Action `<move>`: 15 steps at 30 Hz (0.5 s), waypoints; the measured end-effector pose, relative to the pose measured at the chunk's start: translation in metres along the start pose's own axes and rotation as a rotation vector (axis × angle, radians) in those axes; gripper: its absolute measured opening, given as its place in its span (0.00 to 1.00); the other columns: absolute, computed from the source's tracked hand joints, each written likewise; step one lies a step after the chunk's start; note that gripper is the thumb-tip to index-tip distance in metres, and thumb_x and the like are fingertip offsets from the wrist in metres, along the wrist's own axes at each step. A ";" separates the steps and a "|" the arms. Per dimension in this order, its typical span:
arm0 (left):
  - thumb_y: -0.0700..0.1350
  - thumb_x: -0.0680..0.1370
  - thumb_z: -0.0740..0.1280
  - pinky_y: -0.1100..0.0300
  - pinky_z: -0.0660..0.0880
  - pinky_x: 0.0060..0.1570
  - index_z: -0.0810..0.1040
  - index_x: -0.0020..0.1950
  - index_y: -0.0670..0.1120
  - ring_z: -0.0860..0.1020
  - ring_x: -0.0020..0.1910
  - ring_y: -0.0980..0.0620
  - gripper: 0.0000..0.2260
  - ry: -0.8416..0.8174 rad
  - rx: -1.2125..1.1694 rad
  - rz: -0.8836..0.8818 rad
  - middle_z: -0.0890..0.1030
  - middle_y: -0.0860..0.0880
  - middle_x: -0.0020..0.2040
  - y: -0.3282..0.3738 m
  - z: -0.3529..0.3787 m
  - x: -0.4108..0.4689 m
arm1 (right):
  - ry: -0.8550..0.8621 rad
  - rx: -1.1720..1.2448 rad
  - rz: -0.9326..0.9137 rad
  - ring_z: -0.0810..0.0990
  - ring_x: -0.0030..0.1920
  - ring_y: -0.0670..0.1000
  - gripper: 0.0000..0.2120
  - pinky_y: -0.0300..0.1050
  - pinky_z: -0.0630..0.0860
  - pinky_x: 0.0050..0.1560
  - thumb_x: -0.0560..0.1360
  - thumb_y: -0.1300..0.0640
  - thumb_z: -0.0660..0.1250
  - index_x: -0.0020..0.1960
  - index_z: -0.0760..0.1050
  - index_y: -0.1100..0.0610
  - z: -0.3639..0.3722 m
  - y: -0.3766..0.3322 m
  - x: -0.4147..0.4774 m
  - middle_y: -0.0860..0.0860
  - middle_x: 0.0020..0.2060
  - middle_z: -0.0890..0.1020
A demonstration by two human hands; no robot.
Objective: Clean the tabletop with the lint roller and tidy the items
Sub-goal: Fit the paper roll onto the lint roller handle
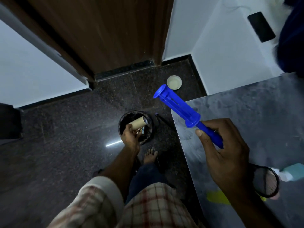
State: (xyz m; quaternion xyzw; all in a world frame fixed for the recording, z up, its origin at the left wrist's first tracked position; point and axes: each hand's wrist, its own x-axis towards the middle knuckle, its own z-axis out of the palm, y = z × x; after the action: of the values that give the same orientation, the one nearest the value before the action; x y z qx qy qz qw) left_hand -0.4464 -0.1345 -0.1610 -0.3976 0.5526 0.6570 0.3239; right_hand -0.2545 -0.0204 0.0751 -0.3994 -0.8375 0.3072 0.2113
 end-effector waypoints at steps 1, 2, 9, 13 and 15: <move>0.41 0.84 0.66 0.57 0.78 0.40 0.76 0.61 0.39 0.80 0.43 0.44 0.08 0.032 0.003 0.001 0.79 0.37 0.55 -0.003 0.001 0.008 | 0.001 -0.001 0.001 0.78 0.47 0.45 0.03 0.30 0.70 0.51 0.79 0.60 0.71 0.51 0.80 0.60 0.002 0.003 0.001 0.48 0.45 0.79; 0.41 0.84 0.66 0.57 0.77 0.39 0.76 0.59 0.39 0.80 0.44 0.44 0.07 0.059 0.008 0.000 0.79 0.36 0.56 -0.006 0.002 0.016 | 0.002 0.002 0.003 0.78 0.47 0.47 0.03 0.30 0.70 0.51 0.79 0.60 0.71 0.51 0.80 0.60 0.004 0.006 0.002 0.49 0.45 0.79; 0.47 0.84 0.68 0.59 0.74 0.30 0.77 0.54 0.41 0.78 0.39 0.45 0.09 0.199 0.079 -0.011 0.78 0.39 0.51 -0.013 0.005 0.057 | -0.003 -0.013 -0.038 0.77 0.46 0.46 0.04 0.29 0.69 0.51 0.79 0.60 0.69 0.49 0.81 0.61 0.013 0.020 -0.008 0.49 0.43 0.78; 0.50 0.84 0.68 0.53 0.76 0.45 0.81 0.59 0.40 0.79 0.50 0.44 0.13 0.213 0.060 -0.004 0.80 0.40 0.52 -0.016 0.008 0.081 | -0.007 -0.060 -0.046 0.78 0.45 0.51 0.06 0.29 0.69 0.53 0.78 0.60 0.69 0.49 0.82 0.64 0.022 0.025 -0.014 0.52 0.43 0.80; 0.52 0.85 0.66 0.52 0.76 0.47 0.80 0.64 0.41 0.79 0.53 0.45 0.16 0.184 0.071 -0.026 0.80 0.40 0.55 -0.018 0.006 0.089 | 0.009 -0.078 -0.053 0.78 0.45 0.49 0.06 0.28 0.69 0.55 0.77 0.62 0.70 0.49 0.82 0.64 0.026 0.028 -0.016 0.53 0.43 0.80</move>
State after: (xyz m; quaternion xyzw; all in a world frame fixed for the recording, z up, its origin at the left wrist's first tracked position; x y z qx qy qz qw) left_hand -0.4733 -0.1270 -0.2472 -0.4517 0.5977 0.5934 0.2944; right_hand -0.2456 -0.0283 0.0358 -0.3863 -0.8582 0.2667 0.2075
